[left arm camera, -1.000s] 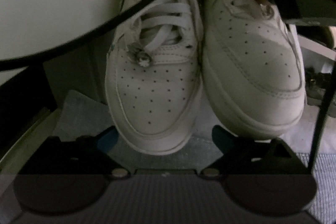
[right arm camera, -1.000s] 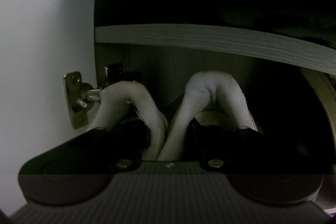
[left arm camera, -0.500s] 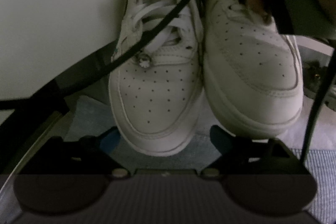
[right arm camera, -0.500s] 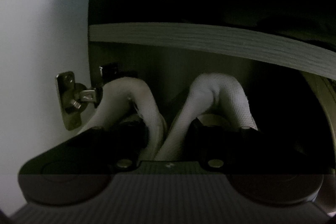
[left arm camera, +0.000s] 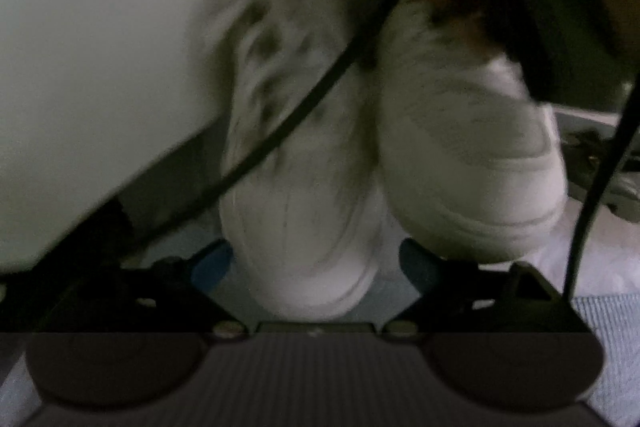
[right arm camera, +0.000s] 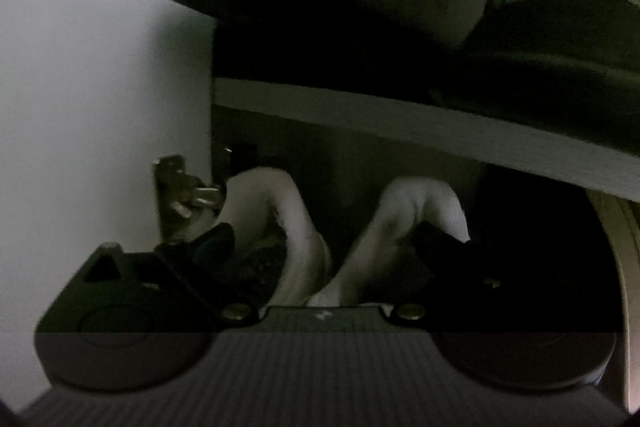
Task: Organize scattered shoes
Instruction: 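Lower the sneakers onto the lower shelf and open the right gripper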
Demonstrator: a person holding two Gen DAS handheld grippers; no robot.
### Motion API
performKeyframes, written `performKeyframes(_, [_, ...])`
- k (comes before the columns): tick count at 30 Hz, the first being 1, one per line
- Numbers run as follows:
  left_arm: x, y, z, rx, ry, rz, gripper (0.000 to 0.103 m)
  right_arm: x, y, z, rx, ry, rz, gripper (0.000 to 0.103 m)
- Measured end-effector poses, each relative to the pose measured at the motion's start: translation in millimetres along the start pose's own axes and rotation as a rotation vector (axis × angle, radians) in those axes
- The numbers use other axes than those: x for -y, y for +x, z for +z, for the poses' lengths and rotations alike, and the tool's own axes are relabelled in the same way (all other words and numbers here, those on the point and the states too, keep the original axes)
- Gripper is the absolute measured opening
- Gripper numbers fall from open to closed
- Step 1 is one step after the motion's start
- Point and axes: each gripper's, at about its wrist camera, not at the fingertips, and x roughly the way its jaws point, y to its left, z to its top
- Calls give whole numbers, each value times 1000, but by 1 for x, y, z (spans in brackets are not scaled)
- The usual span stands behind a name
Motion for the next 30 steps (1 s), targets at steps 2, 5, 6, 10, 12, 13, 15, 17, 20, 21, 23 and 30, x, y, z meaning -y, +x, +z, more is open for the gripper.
performKeyframes(2, [8, 0, 4, -6, 18, -21, 80, -1, 2, 4, -15, -9, 50, 103])
performKeyframes(5, [15, 5, 0, -6, 50, -32, 80, -18, 6, 1, -9, -110, 66, 103])
performKeyframes(6, [16, 7, -1, -7, 61, -36, 80, -23, 9, 0, 3, -126, 67, 103])
performKeyframes(10, [17, 10, -4, -9, 85, -40, 80, -40, 19, -3, 29, -204, 17, 103])
performKeyframes(12, [18, 8, -5, -8, 93, -34, 80, -49, 26, -2, 28, -224, -14, 98])
performKeyframes(13, [17, 7, -6, -8, 89, -31, 80, -74, 24, -2, 28, -225, -15, 97])
performKeyframes(15, [15, 2, -10, -2, 79, -31, 84, -90, 20, -8, 34, -211, -54, 90])
performKeyframes(17, [13, -1, -14, -2, 75, -34, 95, -70, 24, -34, 37, -180, -89, 84])
performKeyframes(20, [8, -11, -30, 5, 84, -6, 99, -8, -6, -60, 26, -117, -109, 81])
performKeyframes(21, [6, -14, -34, -4, 79, -6, 99, 30, -37, -70, 20, -102, -110, 81])
performKeyframes(23, [2, -20, -42, -25, 69, -9, 99, 27, -33, -70, 20, -99, -118, 83])
performKeyframes(30, [-14, 9, -67, -139, 69, 45, 101, 18, -31, -72, 22, -85, -132, 83])
